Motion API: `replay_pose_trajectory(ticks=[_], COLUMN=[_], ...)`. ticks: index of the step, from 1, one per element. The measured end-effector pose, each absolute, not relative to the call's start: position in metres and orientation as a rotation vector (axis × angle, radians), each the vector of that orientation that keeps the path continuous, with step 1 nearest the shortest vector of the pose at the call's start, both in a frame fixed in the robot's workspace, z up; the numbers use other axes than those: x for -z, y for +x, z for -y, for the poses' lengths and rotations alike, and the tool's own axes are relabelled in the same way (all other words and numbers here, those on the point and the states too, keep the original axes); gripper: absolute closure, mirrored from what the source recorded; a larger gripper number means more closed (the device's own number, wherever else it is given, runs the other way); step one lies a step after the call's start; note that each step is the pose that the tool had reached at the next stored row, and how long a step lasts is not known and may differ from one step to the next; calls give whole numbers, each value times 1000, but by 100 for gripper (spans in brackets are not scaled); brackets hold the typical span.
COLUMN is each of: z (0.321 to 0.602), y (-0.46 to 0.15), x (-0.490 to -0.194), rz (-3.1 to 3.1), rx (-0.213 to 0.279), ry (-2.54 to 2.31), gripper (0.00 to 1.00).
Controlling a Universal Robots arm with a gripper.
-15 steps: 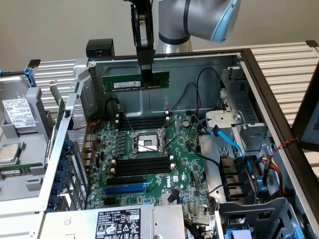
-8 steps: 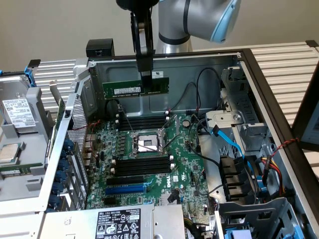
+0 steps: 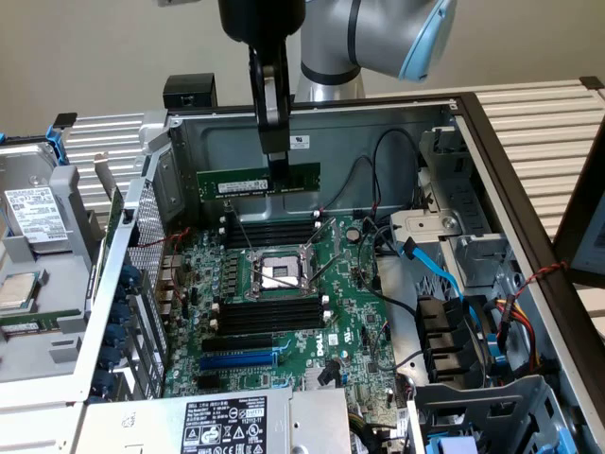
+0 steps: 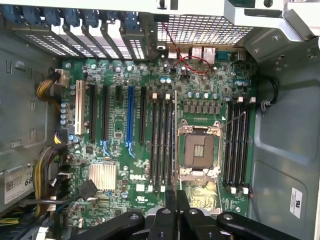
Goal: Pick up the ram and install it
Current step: 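Insert the ram into the slot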
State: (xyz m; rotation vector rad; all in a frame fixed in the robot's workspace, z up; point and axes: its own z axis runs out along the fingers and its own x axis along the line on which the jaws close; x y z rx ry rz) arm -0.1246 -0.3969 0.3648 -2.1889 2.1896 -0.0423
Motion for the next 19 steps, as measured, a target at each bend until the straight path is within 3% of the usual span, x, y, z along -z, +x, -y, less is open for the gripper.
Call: replay_pose_trajectory(ticks=[19], z=[399], y=[-125], x=[-335], rz=[-2233], rx=[61], ry=[-2144], gripper=[88])
